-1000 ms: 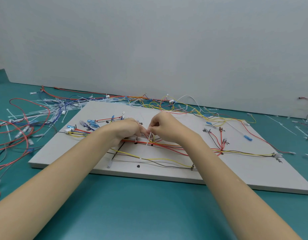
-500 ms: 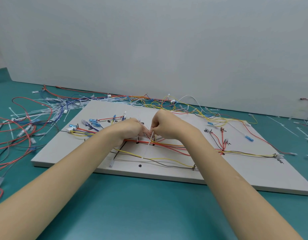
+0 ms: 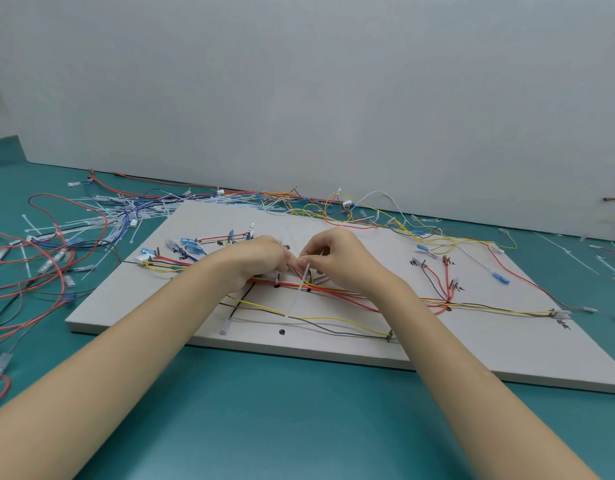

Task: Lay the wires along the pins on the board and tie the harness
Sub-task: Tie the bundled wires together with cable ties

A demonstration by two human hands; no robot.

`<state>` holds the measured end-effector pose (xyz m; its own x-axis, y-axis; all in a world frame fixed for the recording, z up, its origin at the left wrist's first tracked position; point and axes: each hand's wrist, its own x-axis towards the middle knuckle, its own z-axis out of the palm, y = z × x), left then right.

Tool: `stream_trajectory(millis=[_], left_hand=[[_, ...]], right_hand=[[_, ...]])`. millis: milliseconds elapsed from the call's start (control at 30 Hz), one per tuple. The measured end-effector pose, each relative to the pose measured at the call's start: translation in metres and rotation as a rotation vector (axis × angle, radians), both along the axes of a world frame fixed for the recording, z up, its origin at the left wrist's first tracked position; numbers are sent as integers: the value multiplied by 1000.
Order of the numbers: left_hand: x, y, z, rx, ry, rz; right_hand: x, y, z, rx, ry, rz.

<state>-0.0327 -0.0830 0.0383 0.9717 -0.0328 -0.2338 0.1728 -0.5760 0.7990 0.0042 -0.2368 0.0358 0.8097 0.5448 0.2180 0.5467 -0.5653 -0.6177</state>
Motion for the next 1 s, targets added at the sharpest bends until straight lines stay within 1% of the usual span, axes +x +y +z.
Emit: stream_trajectory(millis=[167, 300, 500, 800, 900, 1000], left_hand=[[5, 4, -2, -6, 16, -14], [8, 10, -4, -41, 52, 4], [5, 11, 1, -117, 71, -84], [1, 6, 2, -107, 73, -42], [0, 5, 1, -94, 63, -42], [-1, 6, 0, -67, 34, -27]], right_hand=[[-1, 2, 2, -20, -9, 31], [1, 7, 5, -78, -22, 33], [3, 15, 19, -316, -97, 49], [-7, 26, 31, -575, -206, 41], [-8, 25, 32, -591, -203, 40], [-6, 22, 29, -560, -168, 32]])
